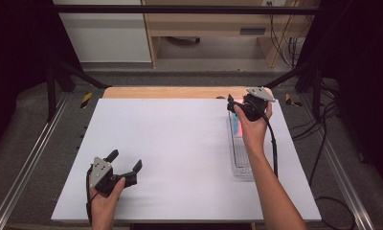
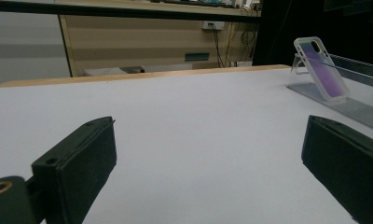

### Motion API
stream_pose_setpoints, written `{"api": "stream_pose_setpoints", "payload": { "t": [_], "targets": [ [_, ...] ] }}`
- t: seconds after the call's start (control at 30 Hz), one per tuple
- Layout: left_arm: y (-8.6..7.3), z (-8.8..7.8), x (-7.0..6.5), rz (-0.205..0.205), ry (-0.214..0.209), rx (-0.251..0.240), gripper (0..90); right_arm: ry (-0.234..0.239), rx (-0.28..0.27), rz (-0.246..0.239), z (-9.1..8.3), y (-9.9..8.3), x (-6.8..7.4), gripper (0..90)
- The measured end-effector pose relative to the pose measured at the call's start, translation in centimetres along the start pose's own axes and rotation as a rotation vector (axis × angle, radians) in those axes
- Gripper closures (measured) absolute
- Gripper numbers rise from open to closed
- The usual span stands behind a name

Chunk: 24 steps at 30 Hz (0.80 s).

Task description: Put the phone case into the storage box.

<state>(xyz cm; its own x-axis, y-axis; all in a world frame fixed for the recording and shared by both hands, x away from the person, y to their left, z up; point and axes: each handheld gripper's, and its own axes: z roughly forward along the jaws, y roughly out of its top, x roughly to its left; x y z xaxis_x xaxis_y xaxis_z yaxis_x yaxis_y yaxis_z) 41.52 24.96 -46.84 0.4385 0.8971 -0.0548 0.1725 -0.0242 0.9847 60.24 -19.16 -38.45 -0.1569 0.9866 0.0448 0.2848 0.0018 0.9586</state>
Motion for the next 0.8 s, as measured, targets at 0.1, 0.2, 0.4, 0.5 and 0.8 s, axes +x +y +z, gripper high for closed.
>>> {"api": "stream_pose_setpoints", "payload": {
  "t": [0.1, 0.2, 0.4, 0.5, 0.8],
  "targets": [
    [0.0, 0.0, 0.0, 0.000, 0.000, 0.001, 2.6, 0.004, -0.001, -0.006, -0.2, 0.1, -0.1, 9.7],
    [0.0, 0.0, 0.0, 0.000, -0.002, 0.001, 2.6, 0.007, 0.001, -0.011, -0.4, 0.2, -0.2, 9.7],
    [0.0, 0.0, 0.0, 0.001, -0.003, 0.002, 2.5, 0.018, 0.001, -0.019, -0.7, 0.3, -0.3, 9.7],
    [0.0, 0.0, 0.0, 0.000, -0.002, 0.003, 2.4, 0.036, 0.000, -0.028, -0.9, 0.3, -0.3, 9.0],
    [0.0, 0.1, -0.1, -0.001, -0.003, 0.003, 2.4, 0.053, -0.006, -0.031, -1.3, 0.6, -0.4, 8.9]
  ]
}}
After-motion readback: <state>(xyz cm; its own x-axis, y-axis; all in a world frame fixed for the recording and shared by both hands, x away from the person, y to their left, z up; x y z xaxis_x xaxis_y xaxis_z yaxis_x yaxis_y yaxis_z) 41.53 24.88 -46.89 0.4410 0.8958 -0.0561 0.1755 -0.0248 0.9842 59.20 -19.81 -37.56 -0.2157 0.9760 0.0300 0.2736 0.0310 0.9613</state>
